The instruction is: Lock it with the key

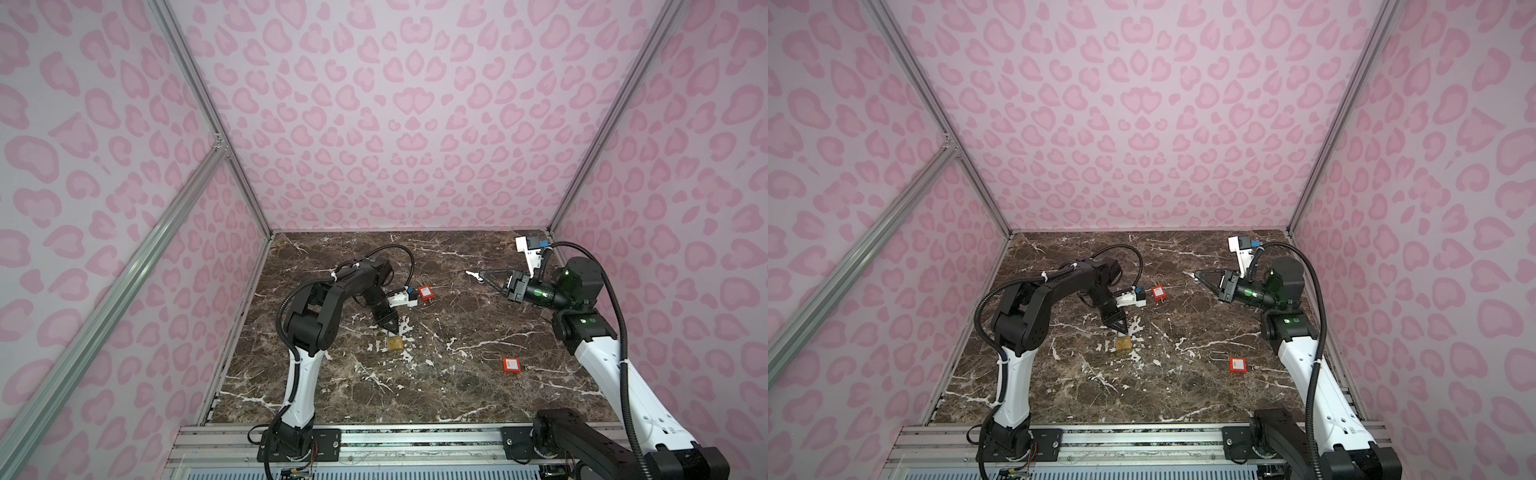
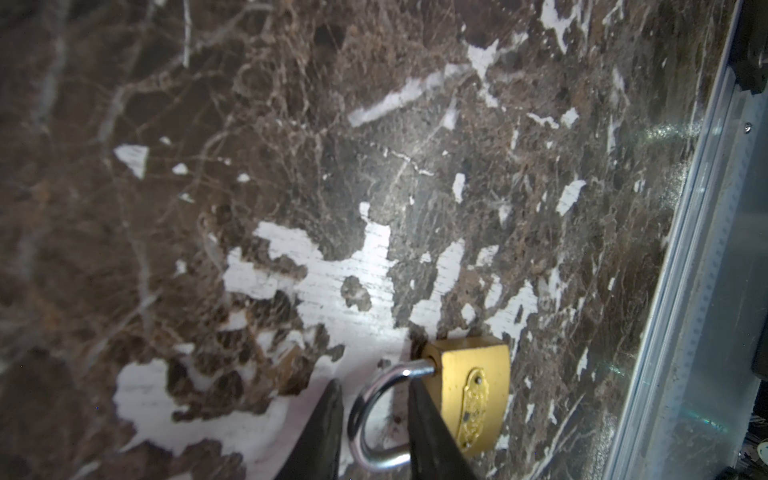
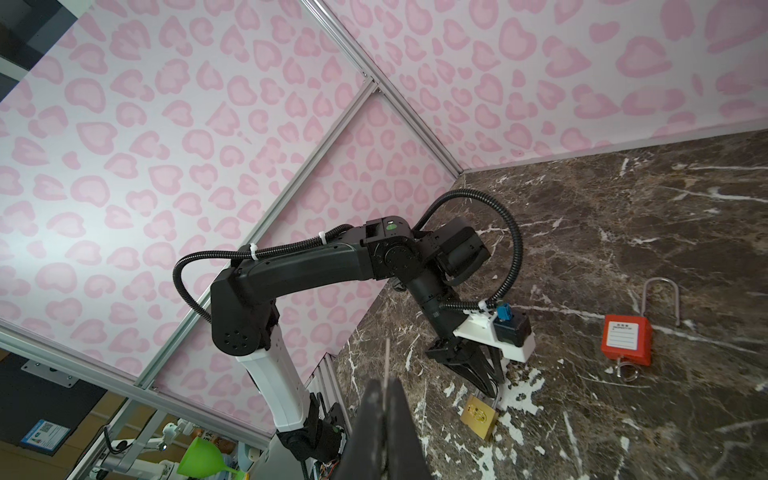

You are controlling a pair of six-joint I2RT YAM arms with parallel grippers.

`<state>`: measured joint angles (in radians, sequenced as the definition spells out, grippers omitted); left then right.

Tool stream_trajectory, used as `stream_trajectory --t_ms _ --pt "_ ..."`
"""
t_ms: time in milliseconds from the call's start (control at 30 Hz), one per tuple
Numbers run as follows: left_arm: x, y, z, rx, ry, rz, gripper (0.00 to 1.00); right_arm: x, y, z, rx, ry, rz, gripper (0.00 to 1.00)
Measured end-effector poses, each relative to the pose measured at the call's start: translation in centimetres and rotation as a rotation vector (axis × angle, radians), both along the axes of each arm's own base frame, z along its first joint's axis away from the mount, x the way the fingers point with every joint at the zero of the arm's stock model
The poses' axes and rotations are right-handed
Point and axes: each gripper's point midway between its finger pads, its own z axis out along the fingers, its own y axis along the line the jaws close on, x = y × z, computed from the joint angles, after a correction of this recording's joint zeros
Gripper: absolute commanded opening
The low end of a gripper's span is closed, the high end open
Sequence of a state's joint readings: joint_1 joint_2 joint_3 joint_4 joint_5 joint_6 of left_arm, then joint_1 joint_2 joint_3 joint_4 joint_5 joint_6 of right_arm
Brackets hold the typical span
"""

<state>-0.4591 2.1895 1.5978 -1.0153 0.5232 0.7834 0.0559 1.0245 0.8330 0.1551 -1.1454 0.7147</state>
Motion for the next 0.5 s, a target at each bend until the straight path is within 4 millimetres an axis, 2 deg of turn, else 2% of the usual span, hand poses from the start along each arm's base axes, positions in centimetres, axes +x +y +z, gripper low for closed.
stream_trajectory --t_ms 267,500 --pt "-0.23 -0.18 -0.15 -0.01 -0.009 -0.02 0.21 -0.01 -0.1 -0.55 0.0 0.016 0.0 0.0" --pt "-0.23 -0.18 -0.17 -0.007 -0.024 -0.037 0.21 0.21 -0.09 -0.56 0.004 0.018 0.0 0.0"
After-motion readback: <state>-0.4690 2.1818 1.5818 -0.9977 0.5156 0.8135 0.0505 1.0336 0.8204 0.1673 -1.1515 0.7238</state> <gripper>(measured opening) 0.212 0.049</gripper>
